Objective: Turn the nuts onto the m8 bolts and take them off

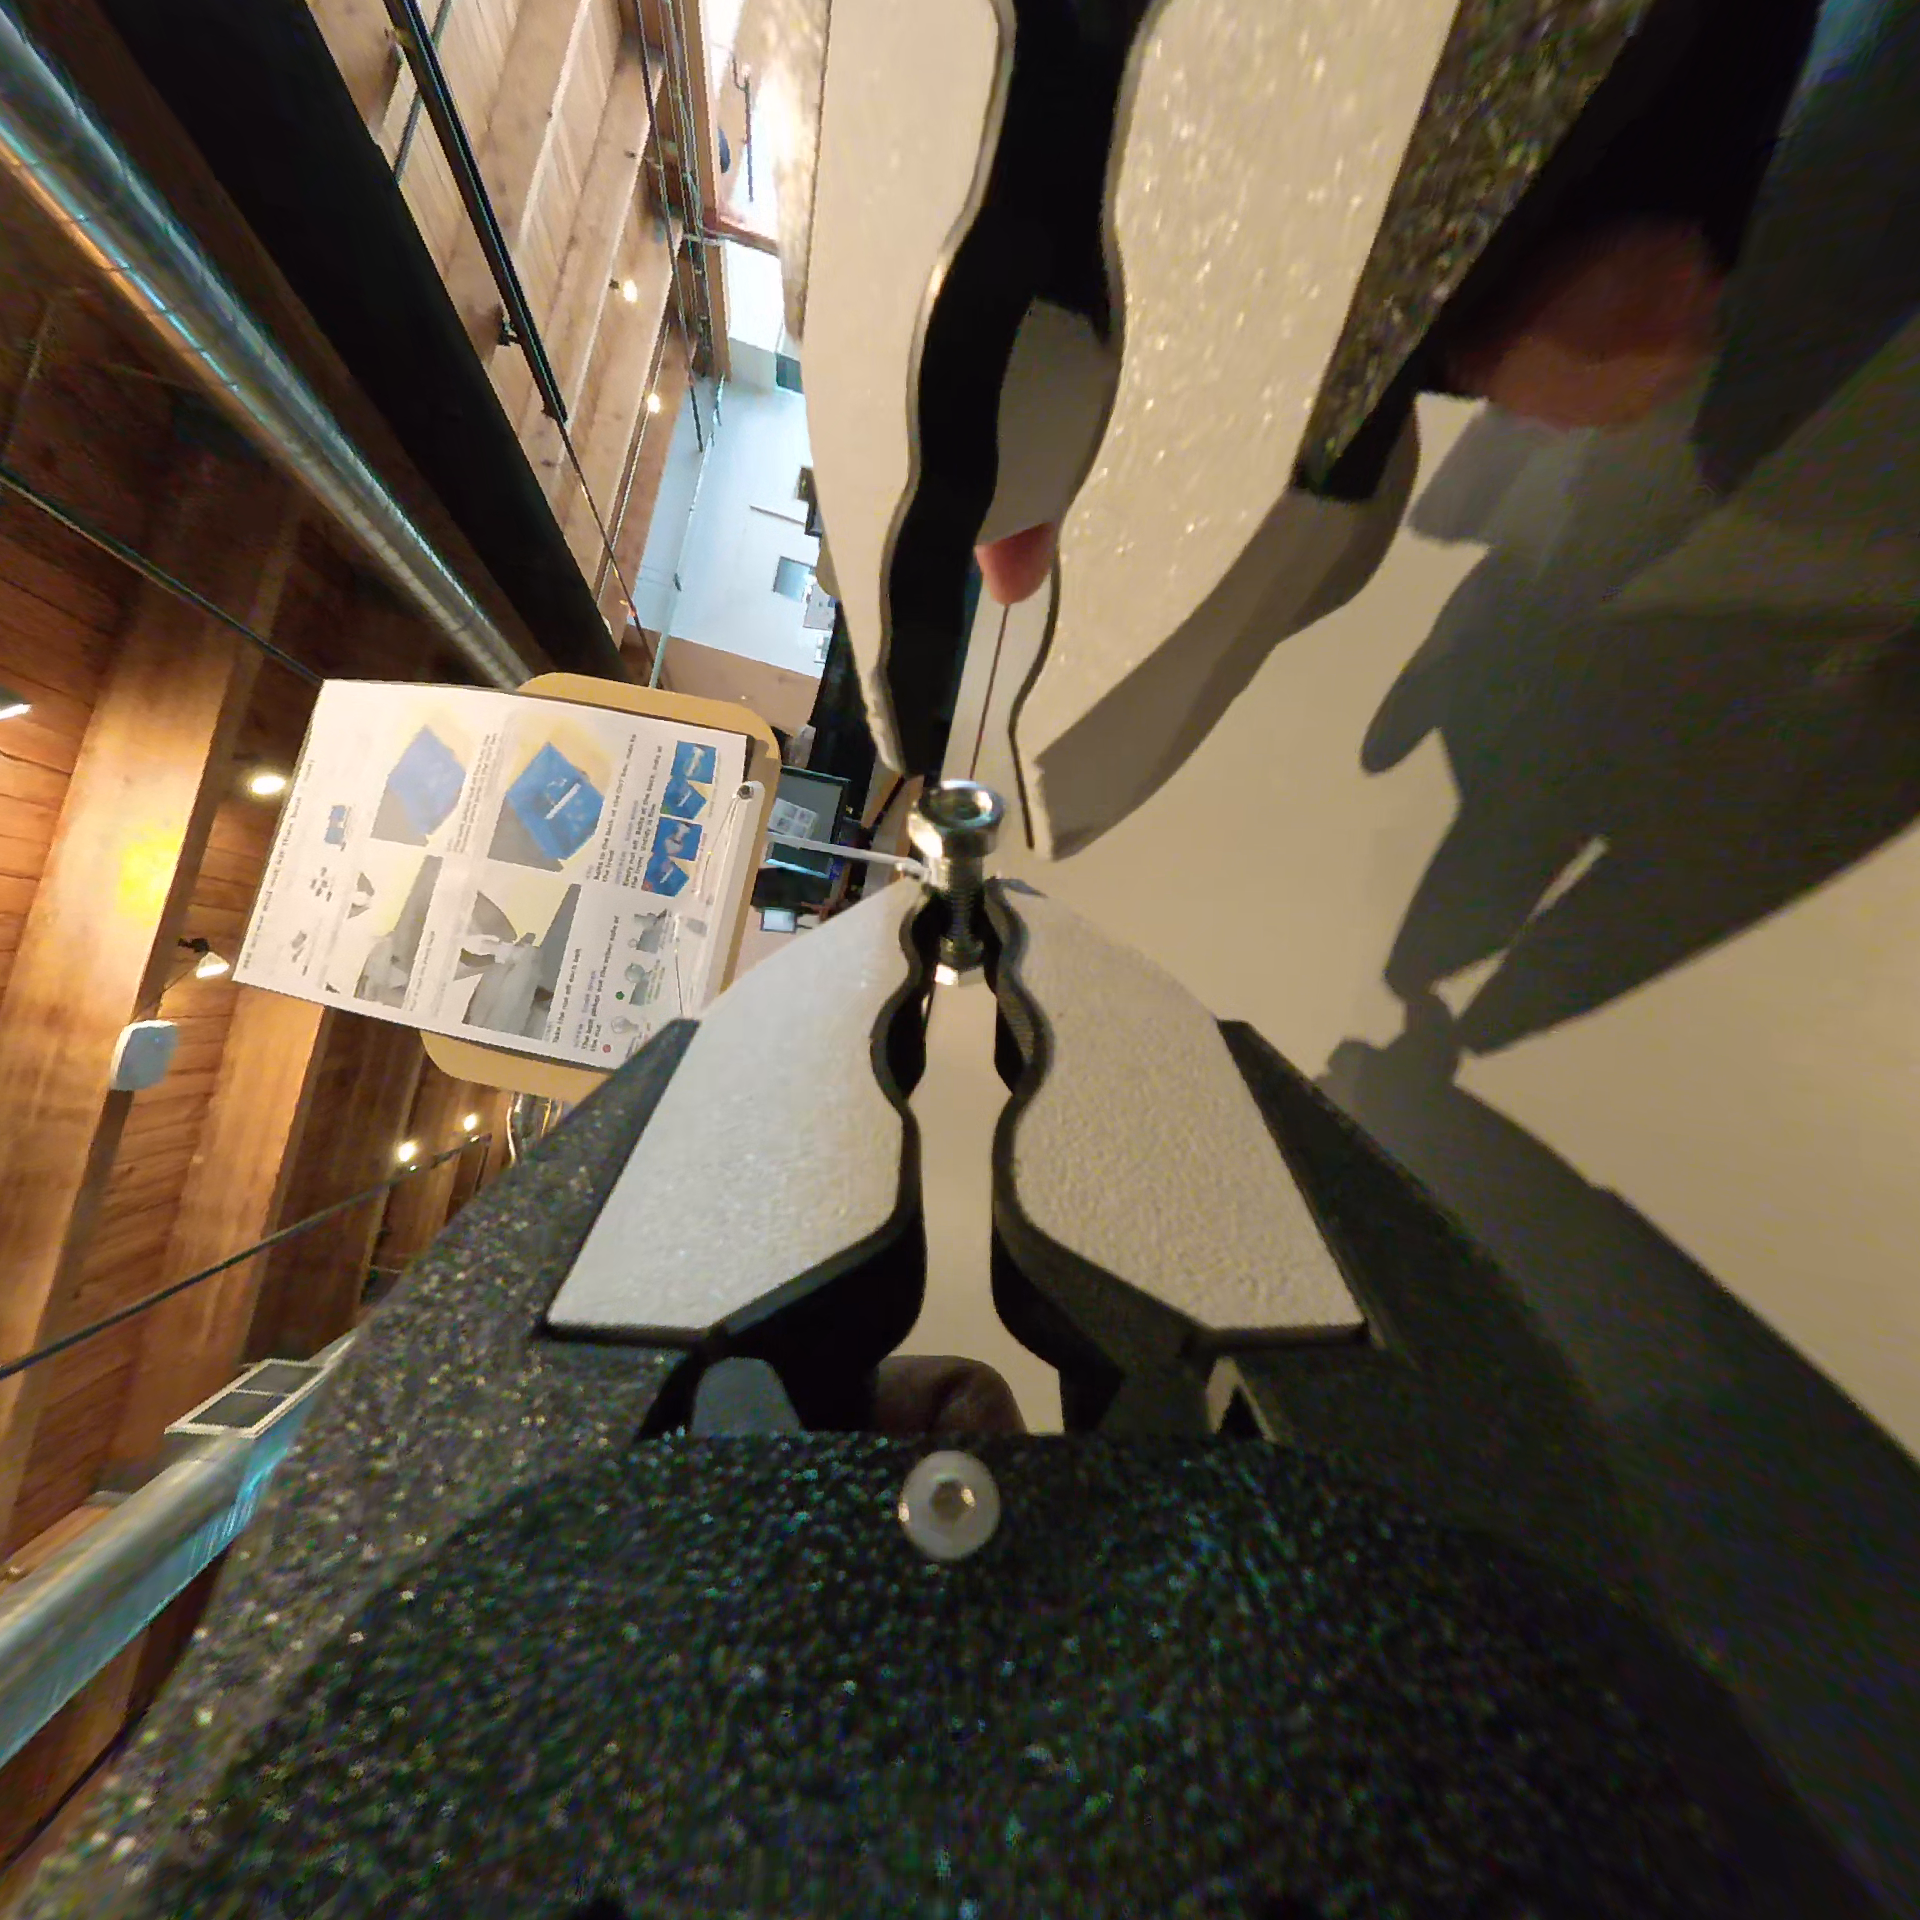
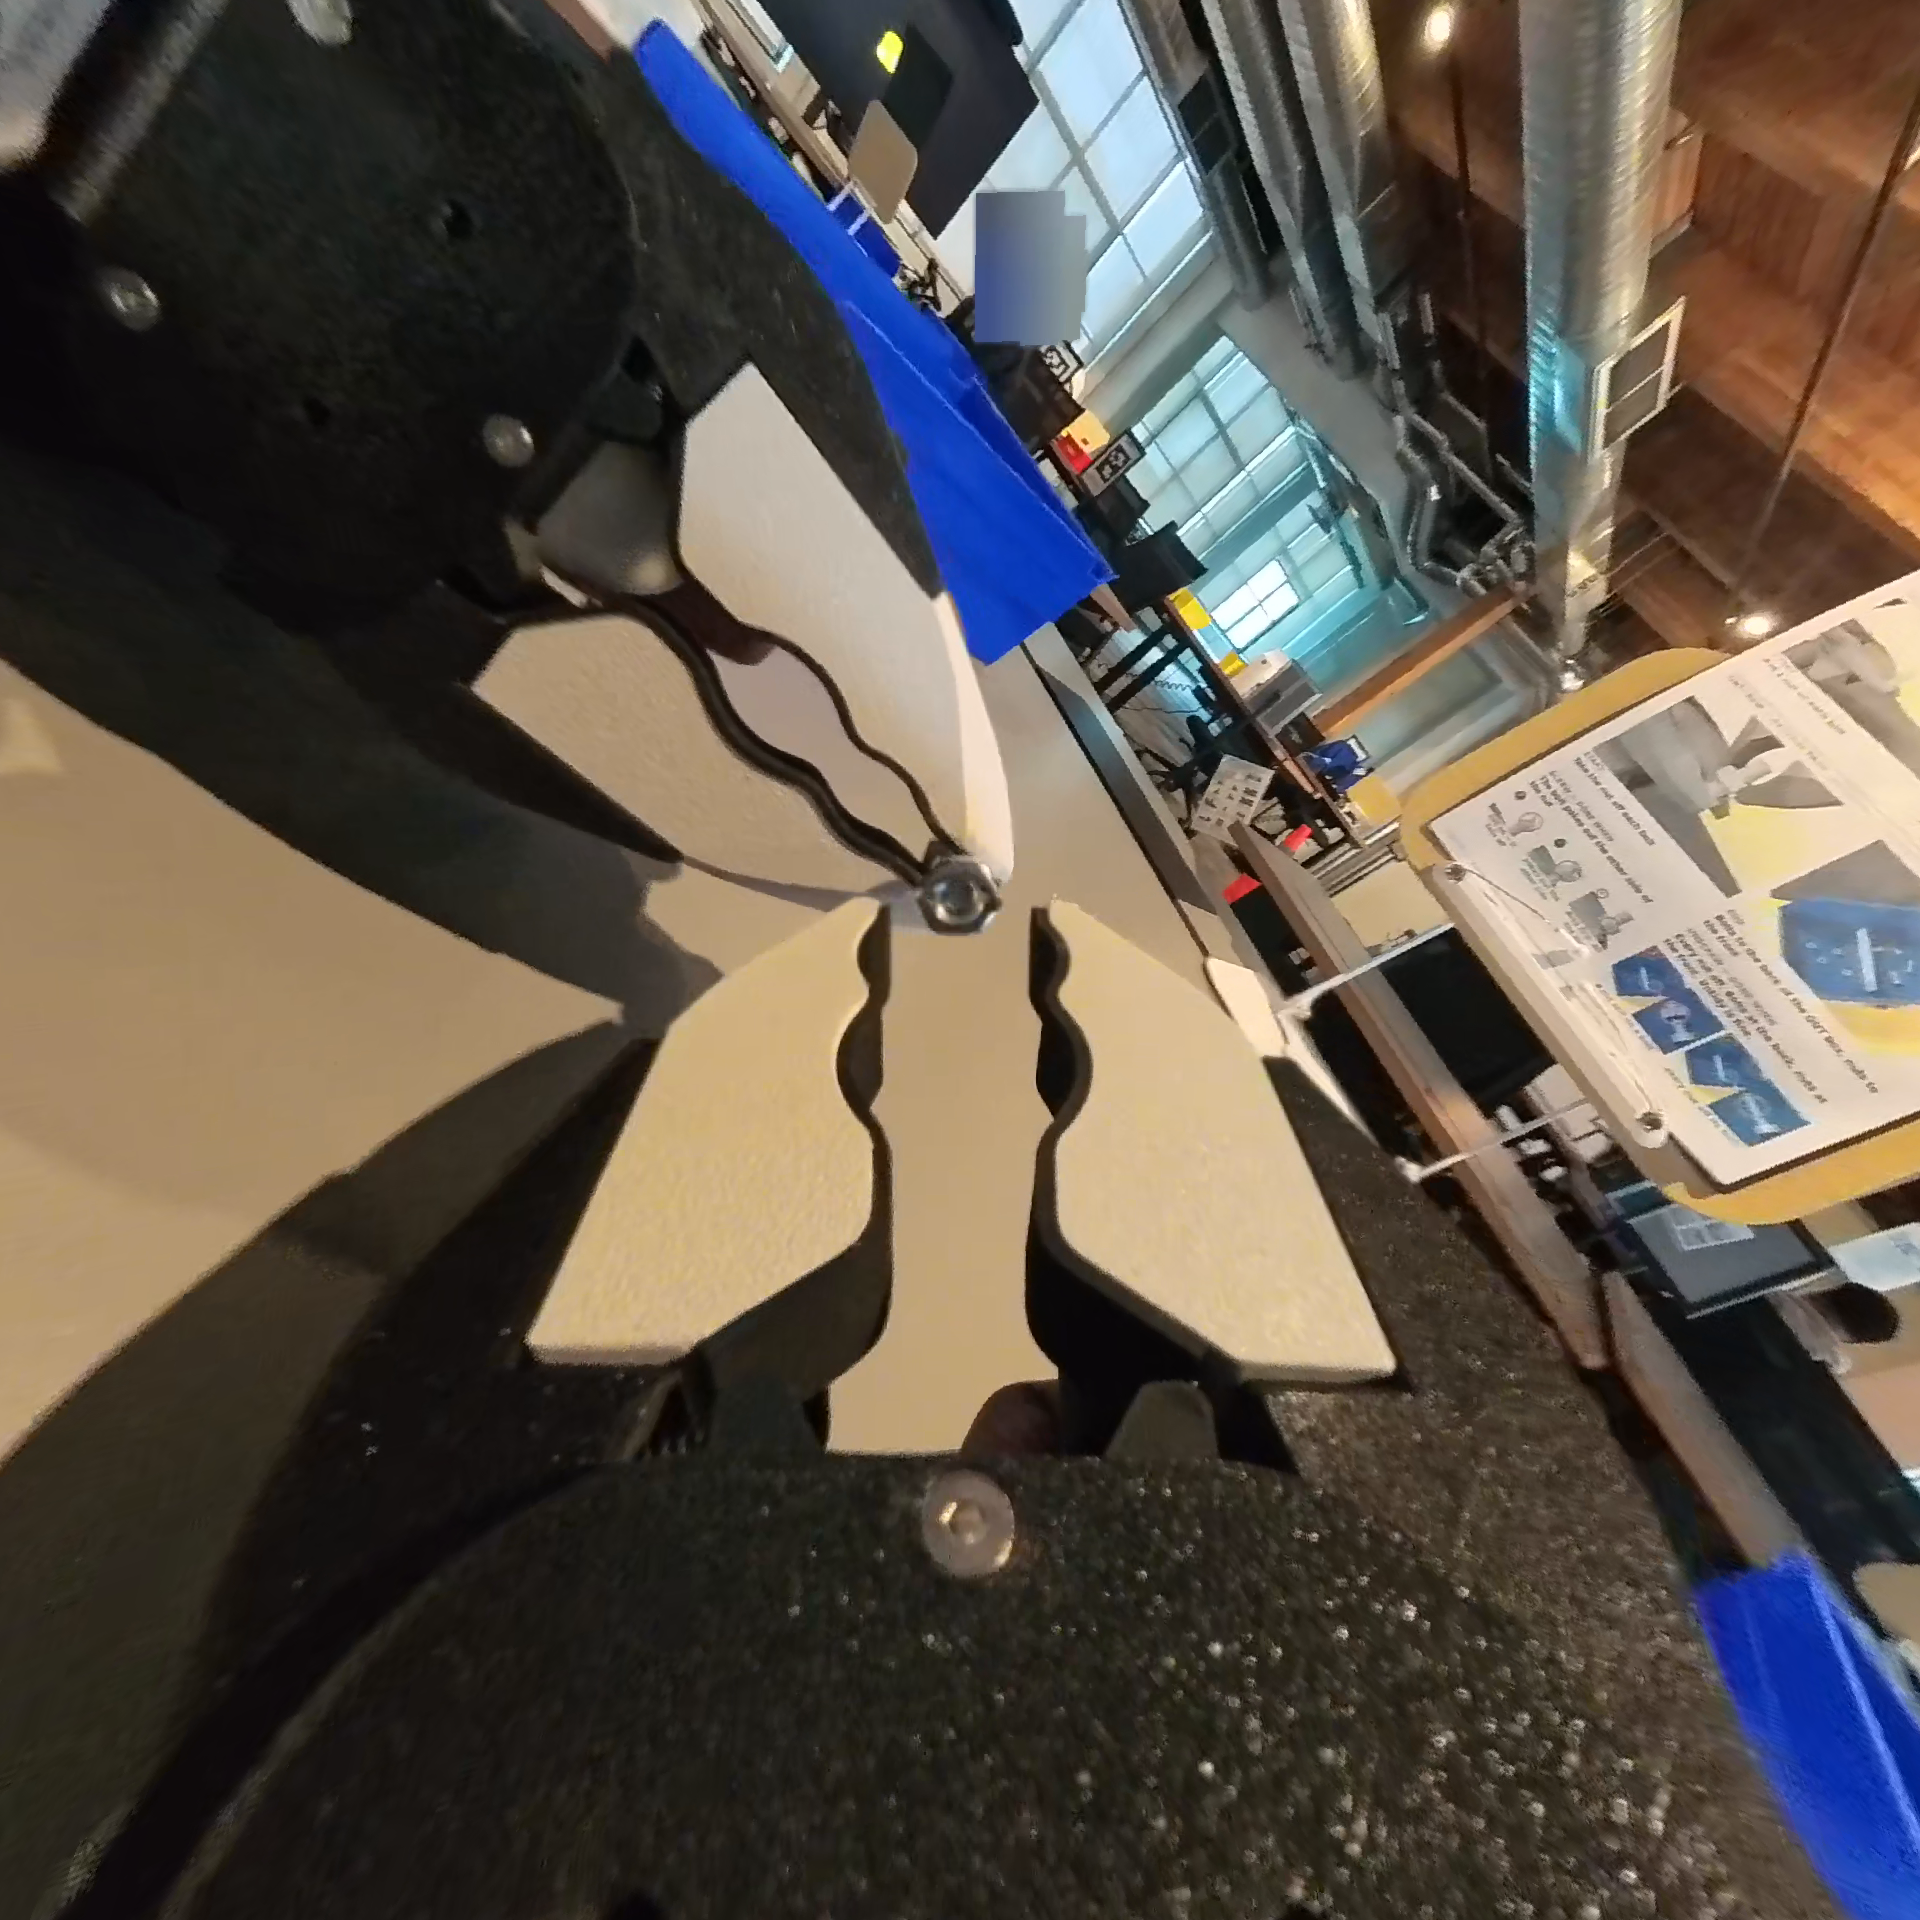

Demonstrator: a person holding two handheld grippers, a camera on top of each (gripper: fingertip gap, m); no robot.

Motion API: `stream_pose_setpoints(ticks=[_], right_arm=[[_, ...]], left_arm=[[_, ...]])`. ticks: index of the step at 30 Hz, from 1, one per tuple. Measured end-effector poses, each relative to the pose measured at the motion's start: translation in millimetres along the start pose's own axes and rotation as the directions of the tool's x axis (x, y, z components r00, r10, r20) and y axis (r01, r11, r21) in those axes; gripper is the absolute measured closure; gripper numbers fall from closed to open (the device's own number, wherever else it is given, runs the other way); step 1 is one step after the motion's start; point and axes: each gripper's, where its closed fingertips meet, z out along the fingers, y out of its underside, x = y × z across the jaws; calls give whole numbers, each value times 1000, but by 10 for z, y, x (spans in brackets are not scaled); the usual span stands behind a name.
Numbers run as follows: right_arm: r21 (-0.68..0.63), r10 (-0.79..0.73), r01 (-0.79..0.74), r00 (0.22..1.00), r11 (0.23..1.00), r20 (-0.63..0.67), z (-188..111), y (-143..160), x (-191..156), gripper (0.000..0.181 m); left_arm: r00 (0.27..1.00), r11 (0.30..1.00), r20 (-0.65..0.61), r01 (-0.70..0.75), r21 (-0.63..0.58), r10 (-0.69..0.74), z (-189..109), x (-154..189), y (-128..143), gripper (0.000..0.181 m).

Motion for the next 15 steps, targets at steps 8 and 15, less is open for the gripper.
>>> stream_pose_setpoints(ticks=[8,15], right_arm=[[-25,74,-73,997,997,30,23,15,-33,165],[15,-195,195,979,981,59,-30,18,-139,165]], left_arm=[[999,999,-11,-37,-11,37,5,40,-16,174],[985,996,-157,75,49,-66,-52,180,-72,174]])
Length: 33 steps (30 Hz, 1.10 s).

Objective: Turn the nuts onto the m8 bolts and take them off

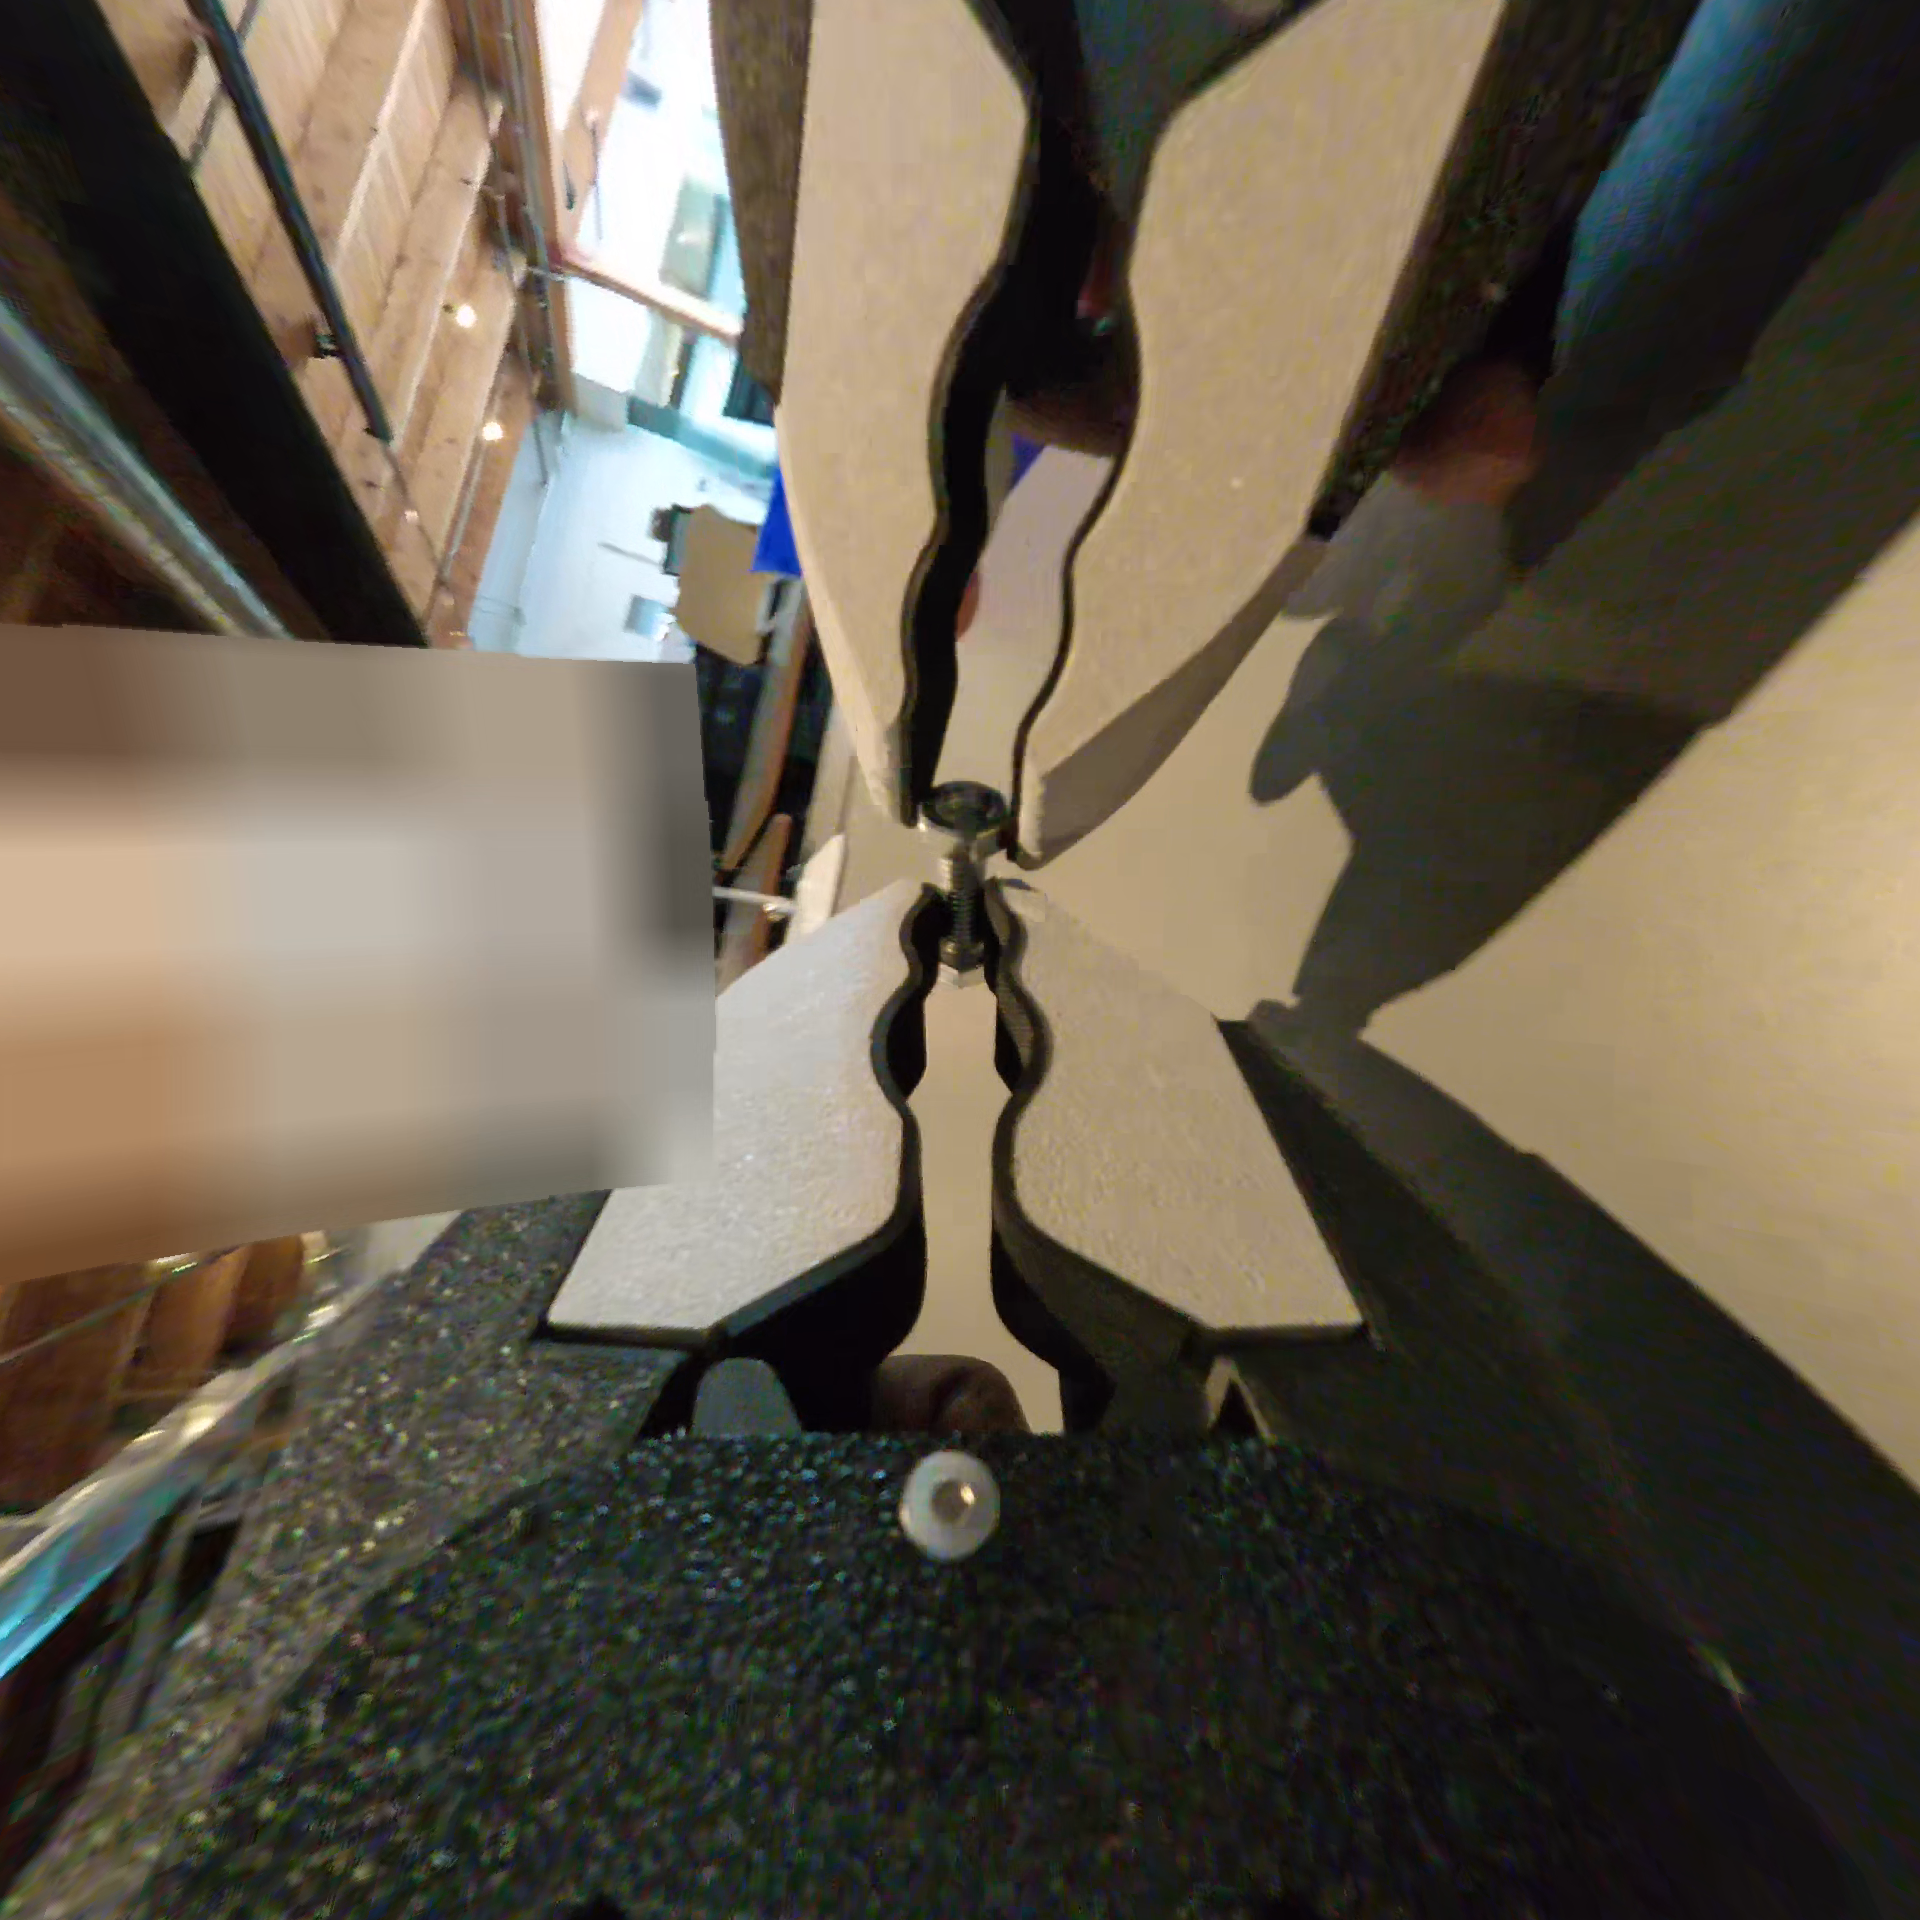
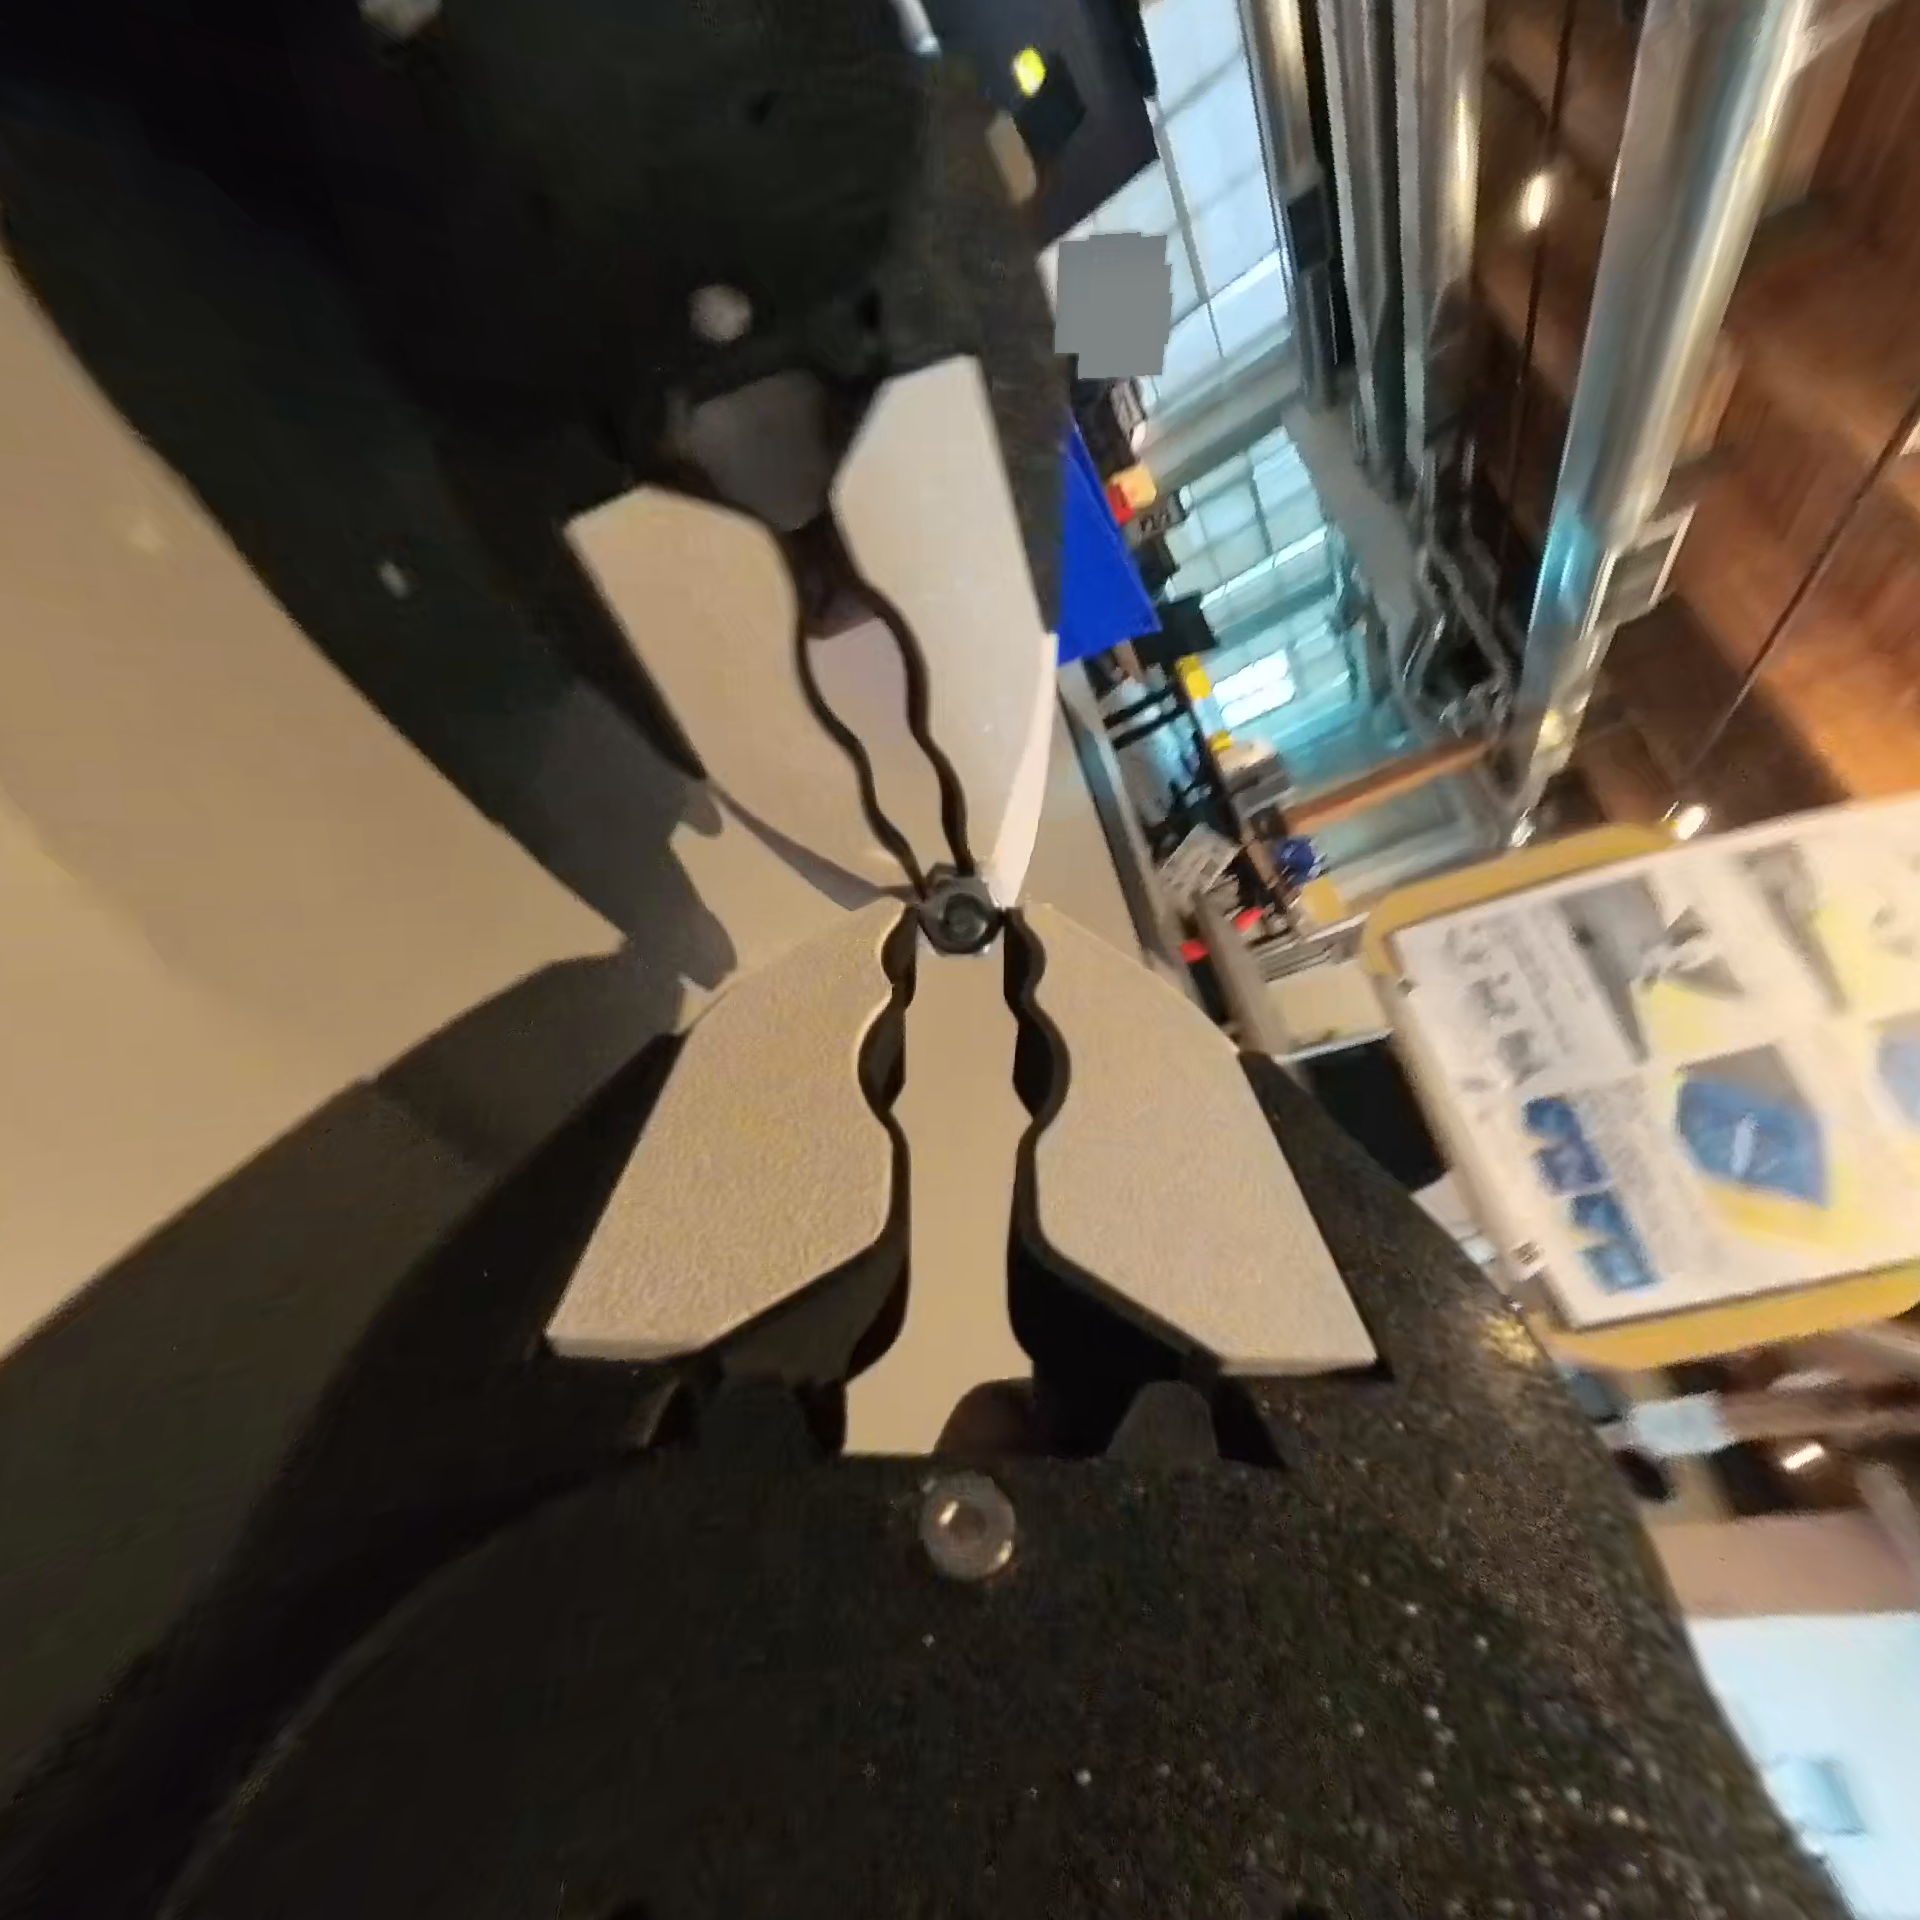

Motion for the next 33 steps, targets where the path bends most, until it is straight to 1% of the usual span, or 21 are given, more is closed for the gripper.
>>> stream_pose_setpoints(ticks=[2,4,5,6,8,11,15,19,24,27,29,31,33], right_arm=[[34,-178,178,984,983,-6,-42,-22,-52,165],[26,-320,321,947,947,-22,-73,-4,-72,167],[19,-350,350,936,936,-31,-83,11,-66,167],[22,-348,349,937,937,-33,-91,15,-63,167],[46,-288,289,957,956,-28,-107,-10,-56,164],[88,-161,160,987,983,8,-118,-66,-75,150],[99,36,-39,999,994,32,-111,-98,-3,147],[82,258,-261,965,962,50,-84,-92,100,146],[38,494,-499,865,866,86,-34,-26,158,144],[31,560,-564,824,825,87,-28,-11,196,146],[24,572,-575,816,818,80,-22,3,206,148],[20,552,-555,830,832,72,-17,7,195,153],[11,487,-488,871,873,63,-12,16,153,162]], left_arm=[[992,995,-98,83,51,-78,-37,88,-55,174],[973,983,-178,161,87,-143,-82,142,-90,173],[964,976,-205,194,99,-171,-101,149,-106,174],[955,969,-225,220,110,-192,-117,152,-121,174],[954,963,-213,241,123,-212,-119,120,-141,174],[958,962,-169,252,108,-232,-84,60,-128,174],[968,967,-74,245,69,-240,-45,-58,-51,174],[984,985,47,172,7,-172,-25,-178,62,174],[990,999,140,3,-54,5,-19,-223,78,174],[983,996,163,-70,-61,80,-20,-221,41,174],[982,995,161,-88,-55,96,-19,-205,17,174],[983,995,153,-96,-41,101,-21,-186,-9,174],[985,995,142,-93,-26,96,-25,-168,-31,174]])
